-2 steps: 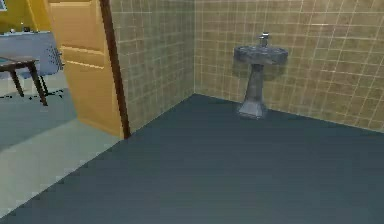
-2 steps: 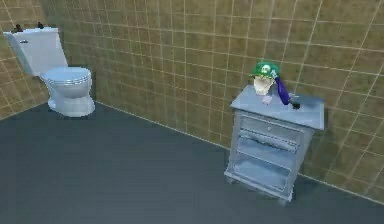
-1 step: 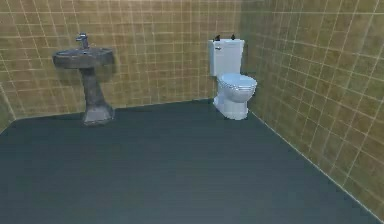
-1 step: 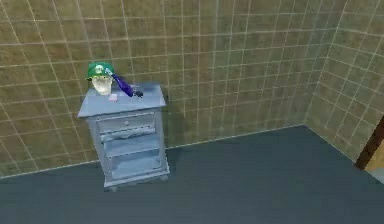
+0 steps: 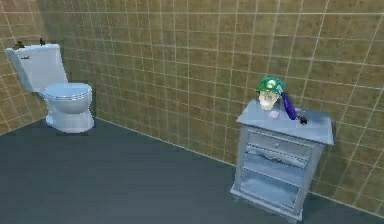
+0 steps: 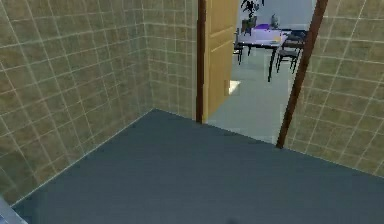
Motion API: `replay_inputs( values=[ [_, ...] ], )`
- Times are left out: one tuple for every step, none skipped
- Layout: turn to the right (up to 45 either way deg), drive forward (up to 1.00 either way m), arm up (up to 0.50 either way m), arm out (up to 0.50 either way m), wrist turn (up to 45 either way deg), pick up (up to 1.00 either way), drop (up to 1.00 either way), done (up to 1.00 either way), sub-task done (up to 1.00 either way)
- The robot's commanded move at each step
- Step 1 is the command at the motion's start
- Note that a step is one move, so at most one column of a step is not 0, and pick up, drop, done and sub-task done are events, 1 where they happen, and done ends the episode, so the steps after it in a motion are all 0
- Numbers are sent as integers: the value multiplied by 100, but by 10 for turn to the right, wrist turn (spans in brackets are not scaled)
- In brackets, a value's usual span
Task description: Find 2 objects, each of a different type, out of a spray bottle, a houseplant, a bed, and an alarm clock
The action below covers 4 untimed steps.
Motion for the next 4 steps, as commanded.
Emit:
replay_inputs(
  values=[
    [270, 0, 0, 0, 0, 0, 0, 0, 0],
    [0, 60, 0, 0, 0, 0, 0, 0, 0],
    [0, 0, 0, 0, 0, 0, 0, 0, 100],
    [450, 0, 0, 0, 0, 0, 0, 0, 0]
  ],
)
